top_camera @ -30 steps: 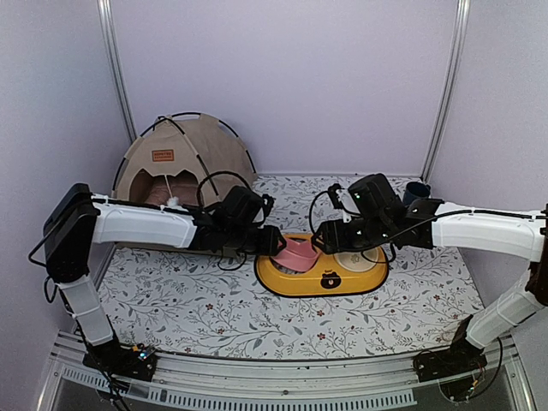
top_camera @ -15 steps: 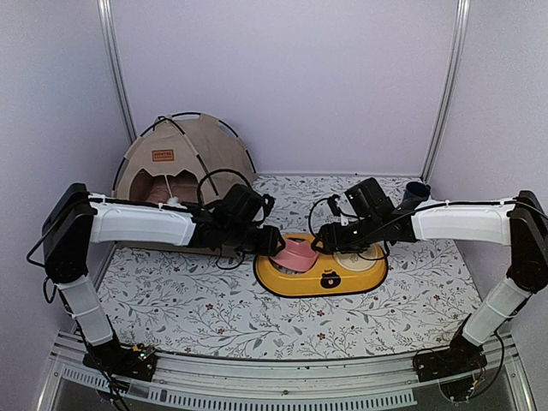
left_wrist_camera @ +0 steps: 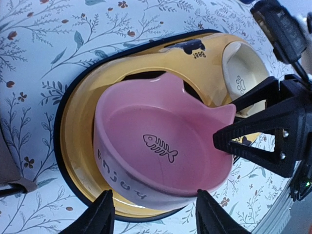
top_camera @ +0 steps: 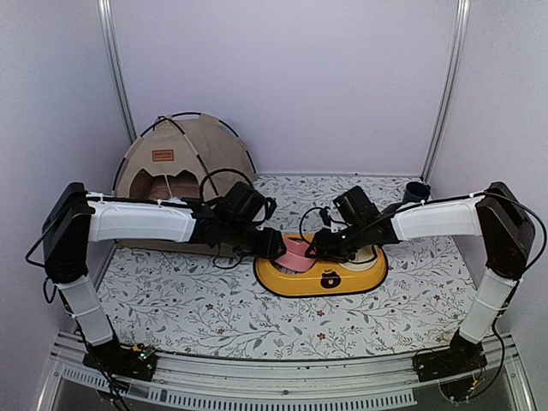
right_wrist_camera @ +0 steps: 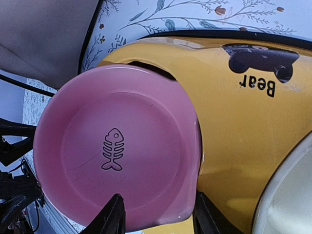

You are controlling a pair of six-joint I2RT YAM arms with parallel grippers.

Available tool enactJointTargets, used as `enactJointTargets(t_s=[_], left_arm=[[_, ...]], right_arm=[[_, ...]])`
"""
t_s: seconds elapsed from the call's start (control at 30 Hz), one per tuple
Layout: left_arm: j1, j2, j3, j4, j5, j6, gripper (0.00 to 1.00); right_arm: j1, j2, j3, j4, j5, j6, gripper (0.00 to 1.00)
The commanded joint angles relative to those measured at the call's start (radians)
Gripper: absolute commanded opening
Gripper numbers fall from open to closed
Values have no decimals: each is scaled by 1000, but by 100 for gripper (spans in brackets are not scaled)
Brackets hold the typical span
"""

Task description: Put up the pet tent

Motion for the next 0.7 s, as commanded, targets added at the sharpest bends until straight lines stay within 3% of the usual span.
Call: enactJointTargets(t_s=[0.0, 0.17, 0.4, 0.67], left_arm=[[-10, 37, 56, -122, 24, 2, 58], [-8, 83, 127, -217, -4, -48, 58], [3, 117, 167, -246, -2, -178, 61], [4, 107, 181, -249, -14, -229, 59]], right_arm=[[1, 14, 17, 2, -15, 25, 46], [4, -26, -11, 53, -14, 26, 38], [49, -54, -45, 129, -40, 40, 13], [64, -76, -36, 160, -64, 50, 3]])
